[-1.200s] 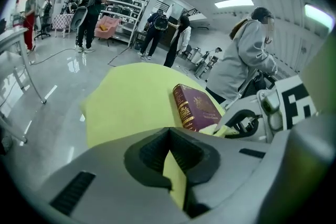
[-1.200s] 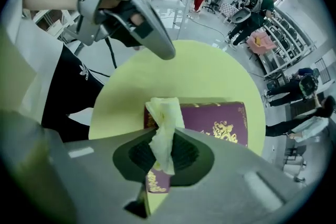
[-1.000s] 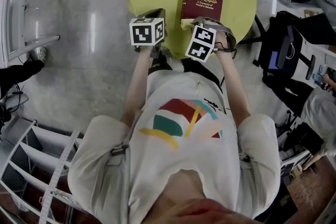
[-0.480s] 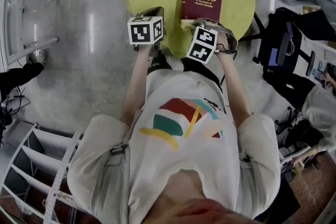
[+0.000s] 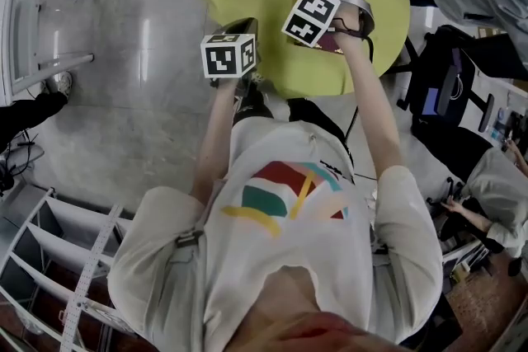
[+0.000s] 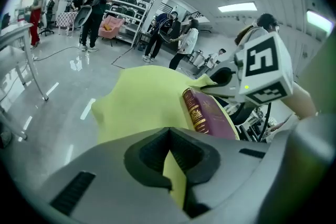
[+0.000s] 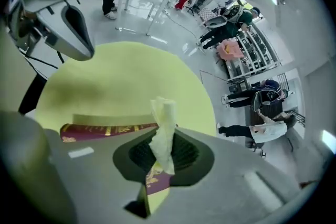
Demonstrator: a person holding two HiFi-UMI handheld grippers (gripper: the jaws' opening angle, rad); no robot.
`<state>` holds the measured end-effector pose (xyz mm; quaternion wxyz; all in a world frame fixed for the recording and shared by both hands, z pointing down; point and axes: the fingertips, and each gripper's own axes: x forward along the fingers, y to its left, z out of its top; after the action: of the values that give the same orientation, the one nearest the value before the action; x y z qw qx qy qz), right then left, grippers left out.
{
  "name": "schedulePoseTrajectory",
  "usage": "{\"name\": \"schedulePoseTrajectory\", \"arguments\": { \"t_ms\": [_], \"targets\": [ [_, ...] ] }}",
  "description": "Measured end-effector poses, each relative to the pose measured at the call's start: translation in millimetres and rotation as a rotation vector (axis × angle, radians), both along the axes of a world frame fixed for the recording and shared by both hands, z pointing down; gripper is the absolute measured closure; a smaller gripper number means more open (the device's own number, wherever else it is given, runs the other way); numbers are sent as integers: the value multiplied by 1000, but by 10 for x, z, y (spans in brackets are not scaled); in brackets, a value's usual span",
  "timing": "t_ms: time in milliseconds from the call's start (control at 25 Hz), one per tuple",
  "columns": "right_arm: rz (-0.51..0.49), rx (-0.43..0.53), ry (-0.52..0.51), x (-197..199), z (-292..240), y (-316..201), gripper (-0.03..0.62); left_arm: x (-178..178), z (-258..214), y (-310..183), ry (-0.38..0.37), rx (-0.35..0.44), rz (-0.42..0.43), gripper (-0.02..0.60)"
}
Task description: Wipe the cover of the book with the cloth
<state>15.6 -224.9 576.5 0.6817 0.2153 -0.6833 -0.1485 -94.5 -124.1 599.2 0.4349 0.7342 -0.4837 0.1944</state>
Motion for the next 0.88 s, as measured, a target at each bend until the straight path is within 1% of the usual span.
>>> {"name": "schedulePoseTrajectory", "arguments": {
  "t_ms": [120, 240, 360, 560, 880],
  "targets": [
    [-25, -19, 79, -67, 150, -222, 563, -125, 63, 43, -2, -15, -18, 566],
    [-39, -53, 138, -129, 299, -319, 563, -242, 141, 84, 0, -32, -40, 566],
    [-26, -92, 184, -140, 439, -353, 563, -317, 188, 105, 1, -41, -54, 566],
    [2, -127, 197, -155, 509, -327, 565, -408, 203, 108, 1, -39, -62, 566],
    [-41, -194, 217, -216, 550, -5, 563, -431, 173, 78, 8, -22, -62, 566]
  ]
}}
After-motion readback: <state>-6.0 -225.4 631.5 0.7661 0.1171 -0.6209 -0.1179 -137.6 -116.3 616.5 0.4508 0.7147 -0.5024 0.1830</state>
